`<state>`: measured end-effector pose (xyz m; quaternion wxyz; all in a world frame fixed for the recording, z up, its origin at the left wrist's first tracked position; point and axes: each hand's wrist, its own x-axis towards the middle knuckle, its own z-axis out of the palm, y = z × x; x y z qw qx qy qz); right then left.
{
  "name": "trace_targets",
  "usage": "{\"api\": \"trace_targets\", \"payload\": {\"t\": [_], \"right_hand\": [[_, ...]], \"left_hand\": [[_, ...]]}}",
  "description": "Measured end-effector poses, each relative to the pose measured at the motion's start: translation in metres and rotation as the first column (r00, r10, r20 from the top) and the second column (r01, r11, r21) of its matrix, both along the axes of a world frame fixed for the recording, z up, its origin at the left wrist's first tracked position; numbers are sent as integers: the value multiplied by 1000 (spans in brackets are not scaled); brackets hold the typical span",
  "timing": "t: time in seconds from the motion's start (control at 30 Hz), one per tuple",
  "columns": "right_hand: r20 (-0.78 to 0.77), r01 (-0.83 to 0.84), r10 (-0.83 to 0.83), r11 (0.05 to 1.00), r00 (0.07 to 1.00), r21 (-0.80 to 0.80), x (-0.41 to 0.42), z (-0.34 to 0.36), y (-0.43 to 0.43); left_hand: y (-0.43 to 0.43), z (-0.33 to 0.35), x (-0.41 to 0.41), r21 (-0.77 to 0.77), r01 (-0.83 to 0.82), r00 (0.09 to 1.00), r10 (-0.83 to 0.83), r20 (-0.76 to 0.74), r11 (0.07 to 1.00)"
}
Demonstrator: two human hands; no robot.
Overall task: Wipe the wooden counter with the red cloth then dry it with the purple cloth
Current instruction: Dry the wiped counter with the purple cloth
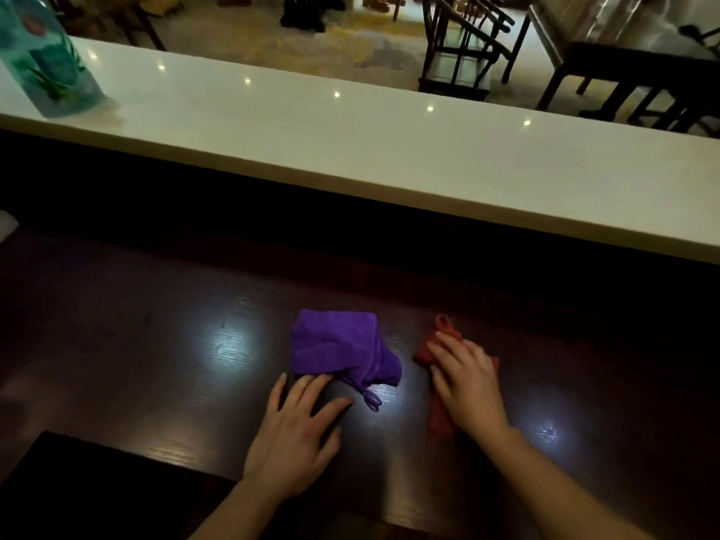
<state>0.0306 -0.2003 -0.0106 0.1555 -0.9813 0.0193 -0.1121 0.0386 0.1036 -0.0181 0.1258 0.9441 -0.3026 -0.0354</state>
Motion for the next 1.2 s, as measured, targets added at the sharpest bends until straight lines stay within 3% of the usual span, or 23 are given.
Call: {"api": "trace_targets", "payload": {"t": [0.1, 0.33, 0.4, 0.47, 0.57, 0.63, 0.7, 0.77, 0.87, 1.03, 1.2], "right_hand": [[41, 46, -47, 999, 998, 13, 48, 2, -1], [-84, -265, 278, 954, 957, 138, 137, 12, 54], [-126, -256, 269, 961, 955, 108, 144, 18, 60], [-70, -229, 228, 973, 971, -6, 135, 27, 68], [-19, -485, 485, 871, 874, -76, 113, 36, 95], [-146, -602, 592, 798, 793, -31, 104, 32, 114], [-269, -581, 564, 813, 780, 20, 98, 26, 126], [-282, -543, 521, 840, 806, 0, 91, 22, 132], [-165, -512, 504, 859, 848, -10, 83, 29, 134], [65, -288, 283, 891, 957, 351, 43, 54, 97], [24, -171, 169, 974, 985, 146, -50, 56, 27]], "left_hand": [[1, -3, 1, 6, -17, 1000, 17, 12, 1000], [1, -4, 3, 24, -51, 999, 51, 7, 998], [2, -4, 2, 13, -46, 999, 46, 9, 999], [2, -3, 2, 1, -44, 999, 44, 7, 999], [1, -2, 2, -2, -51, 999, 51, 14, 999], [1, -2, 0, 9, -52, 998, 52, 18, 999], [1, -3, 0, 5, -55, 998, 55, 32, 998], [1, -2, 0, -12, -46, 998, 47, 32, 999], [1, -2, 1, -31, -33, 999, 34, 37, 999], [2, 0, 0, -29, -28, 999, 29, 23, 999], [-1, 6, -3, -46, -55, 998, 55, 7, 997]]}}
